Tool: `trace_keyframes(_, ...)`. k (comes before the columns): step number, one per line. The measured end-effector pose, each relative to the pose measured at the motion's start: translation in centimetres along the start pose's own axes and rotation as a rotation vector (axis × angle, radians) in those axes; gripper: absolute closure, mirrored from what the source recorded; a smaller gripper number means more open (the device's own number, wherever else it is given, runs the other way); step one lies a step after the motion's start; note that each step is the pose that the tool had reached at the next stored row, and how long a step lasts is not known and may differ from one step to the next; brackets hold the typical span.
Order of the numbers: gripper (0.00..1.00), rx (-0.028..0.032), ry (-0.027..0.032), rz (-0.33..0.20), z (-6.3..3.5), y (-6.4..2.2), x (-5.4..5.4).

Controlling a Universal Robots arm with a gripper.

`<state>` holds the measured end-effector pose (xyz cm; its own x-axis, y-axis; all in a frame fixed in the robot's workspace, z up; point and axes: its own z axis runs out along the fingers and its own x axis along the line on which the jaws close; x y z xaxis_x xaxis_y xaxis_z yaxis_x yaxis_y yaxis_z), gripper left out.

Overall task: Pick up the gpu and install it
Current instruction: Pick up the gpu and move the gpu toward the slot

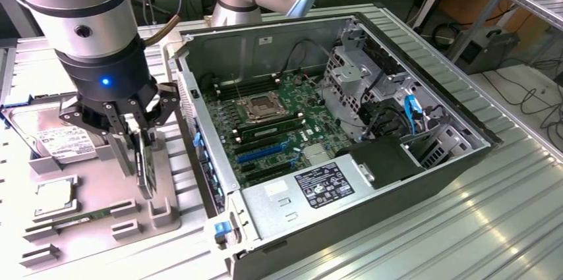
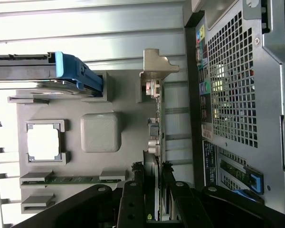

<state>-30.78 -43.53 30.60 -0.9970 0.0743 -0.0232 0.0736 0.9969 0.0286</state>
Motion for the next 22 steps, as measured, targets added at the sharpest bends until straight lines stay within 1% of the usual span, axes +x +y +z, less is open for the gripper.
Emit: trace_keyframes(22, 0.74, -0.0001, -0.0001, 0.0, -0.46, 0.02, -0.01)
